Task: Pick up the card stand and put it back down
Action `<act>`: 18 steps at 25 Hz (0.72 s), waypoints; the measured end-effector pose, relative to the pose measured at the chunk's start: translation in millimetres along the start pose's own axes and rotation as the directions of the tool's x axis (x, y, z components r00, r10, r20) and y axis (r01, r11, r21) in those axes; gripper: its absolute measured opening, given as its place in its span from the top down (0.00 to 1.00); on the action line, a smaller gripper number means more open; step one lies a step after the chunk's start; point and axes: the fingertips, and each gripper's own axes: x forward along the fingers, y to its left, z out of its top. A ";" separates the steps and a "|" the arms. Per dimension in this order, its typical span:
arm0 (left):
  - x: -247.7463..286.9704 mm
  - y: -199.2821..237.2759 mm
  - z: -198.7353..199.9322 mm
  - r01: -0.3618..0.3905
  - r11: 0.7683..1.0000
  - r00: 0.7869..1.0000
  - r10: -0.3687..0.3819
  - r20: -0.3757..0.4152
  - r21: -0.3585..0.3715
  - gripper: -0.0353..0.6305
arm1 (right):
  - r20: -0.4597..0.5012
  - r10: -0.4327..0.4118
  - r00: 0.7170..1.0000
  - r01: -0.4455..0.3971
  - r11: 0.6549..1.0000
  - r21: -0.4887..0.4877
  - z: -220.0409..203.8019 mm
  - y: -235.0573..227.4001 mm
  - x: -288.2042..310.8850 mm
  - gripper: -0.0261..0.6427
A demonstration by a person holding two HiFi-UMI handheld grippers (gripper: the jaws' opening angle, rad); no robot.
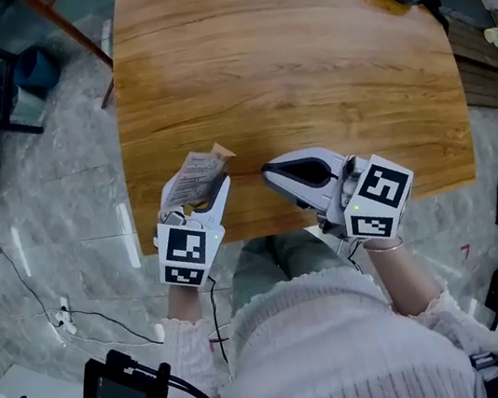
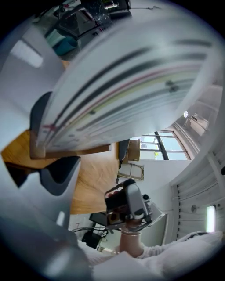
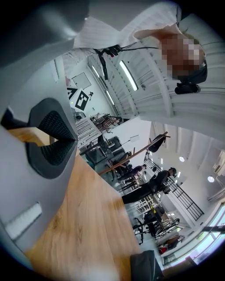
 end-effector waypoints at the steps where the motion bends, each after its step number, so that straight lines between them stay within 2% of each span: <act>1: 5.1 -0.4 -5.7 0.001 1.000 1.000 -0.001 -0.012 0.005 0.66 | -0.004 0.001 1.000 -0.001 1.000 0.007 -3.3 -2.1 2.0 0.96; 6: 23.9 2.9 -33.6 -0.043 0.999 0.995 0.046 -0.084 0.034 0.66 | -0.030 0.027 0.999 -0.026 0.999 0.047 -22.3 -6.1 12.6 0.96; 12: 37.8 6.1 -46.6 -0.031 0.999 0.992 0.033 -0.119 0.012 0.66 | -0.065 0.040 0.997 -0.035 0.996 0.080 -43.3 -6.2 13.6 0.96; 18: 44.8 7.9 -53.5 -0.027 1.000 0.986 0.028 -0.163 0.012 0.66 | -0.072 0.044 0.996 -0.038 0.995 0.088 -45.5 -3.9 11.5 0.96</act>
